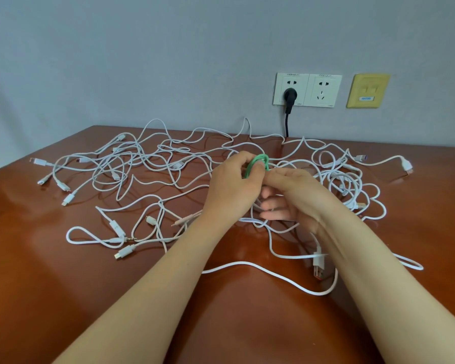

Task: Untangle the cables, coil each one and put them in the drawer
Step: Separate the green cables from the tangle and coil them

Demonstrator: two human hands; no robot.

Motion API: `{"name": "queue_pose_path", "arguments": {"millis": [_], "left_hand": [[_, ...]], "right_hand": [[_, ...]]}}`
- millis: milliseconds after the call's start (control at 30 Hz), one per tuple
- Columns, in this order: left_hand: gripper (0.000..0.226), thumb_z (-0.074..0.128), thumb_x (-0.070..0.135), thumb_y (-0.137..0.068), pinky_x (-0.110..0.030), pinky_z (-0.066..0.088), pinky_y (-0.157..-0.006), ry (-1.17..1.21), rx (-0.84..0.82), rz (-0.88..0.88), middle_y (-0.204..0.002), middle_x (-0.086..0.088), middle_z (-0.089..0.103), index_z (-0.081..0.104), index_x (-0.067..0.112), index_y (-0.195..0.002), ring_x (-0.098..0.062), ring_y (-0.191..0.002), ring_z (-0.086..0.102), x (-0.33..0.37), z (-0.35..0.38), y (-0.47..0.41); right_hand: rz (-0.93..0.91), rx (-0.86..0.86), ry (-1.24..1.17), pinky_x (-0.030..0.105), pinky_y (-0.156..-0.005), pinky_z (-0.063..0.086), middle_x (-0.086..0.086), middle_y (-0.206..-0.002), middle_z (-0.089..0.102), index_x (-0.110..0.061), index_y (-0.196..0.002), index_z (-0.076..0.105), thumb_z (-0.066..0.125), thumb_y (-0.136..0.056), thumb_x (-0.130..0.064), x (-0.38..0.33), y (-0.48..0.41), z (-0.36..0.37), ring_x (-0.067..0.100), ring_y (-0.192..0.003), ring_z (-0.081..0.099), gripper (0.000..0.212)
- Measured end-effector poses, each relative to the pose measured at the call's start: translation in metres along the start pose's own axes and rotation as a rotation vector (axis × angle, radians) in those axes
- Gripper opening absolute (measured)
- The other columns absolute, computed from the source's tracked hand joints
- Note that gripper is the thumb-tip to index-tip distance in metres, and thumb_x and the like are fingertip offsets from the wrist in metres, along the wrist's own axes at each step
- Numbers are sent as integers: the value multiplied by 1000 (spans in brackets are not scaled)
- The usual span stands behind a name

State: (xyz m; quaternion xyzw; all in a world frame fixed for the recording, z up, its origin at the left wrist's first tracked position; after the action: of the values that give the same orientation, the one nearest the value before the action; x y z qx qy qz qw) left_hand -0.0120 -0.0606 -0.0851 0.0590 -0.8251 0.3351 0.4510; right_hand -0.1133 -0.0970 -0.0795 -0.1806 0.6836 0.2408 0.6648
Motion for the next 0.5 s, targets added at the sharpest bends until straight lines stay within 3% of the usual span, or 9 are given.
{"name": "queue_pose_path", "arguments": {"millis": [167,333,500], "left_hand": [[14,53,16,-92,-24,39,-67,-22,-20,11,-66,14,57,62,19,-82,-5,-67,52,-1,-3,-2],[17,49,15,-92,-36,44,-72,-25,-82,49,-80,-10,65,65,8,-90,-25,-75,57,1,-3,-4],[17,46,14,-95,-23,35,-60,37,-104,32,-71,-2,56,61,6,-91,-7,-61,44,0,-4,-6]], "right_hand": [[97,-33,-107,24,-47,55,-6,-43,51,-12,-72,57,57,-91,-21,2,-1,0,4,-37,53,20],[96,-2,-102,22,-47,55,-7,-39,49,-8,-76,59,59,-90,-19,1,0,-1,3,-35,53,18],[57,108,-142,16,-43,50,-9,-40,50,-13,-70,56,66,-85,-22,3,-3,-2,2,-35,50,20]]}}
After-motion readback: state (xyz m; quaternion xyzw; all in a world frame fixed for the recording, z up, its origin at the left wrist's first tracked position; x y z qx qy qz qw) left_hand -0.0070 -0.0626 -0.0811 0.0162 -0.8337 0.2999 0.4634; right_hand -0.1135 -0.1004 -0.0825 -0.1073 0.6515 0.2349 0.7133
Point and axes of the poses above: each hand's wrist, its own y-axis away from the middle knuckle, its own z-axis out of the palm, x = y × z, the point moved 2 cm from there along -y, towards the middle knuckle
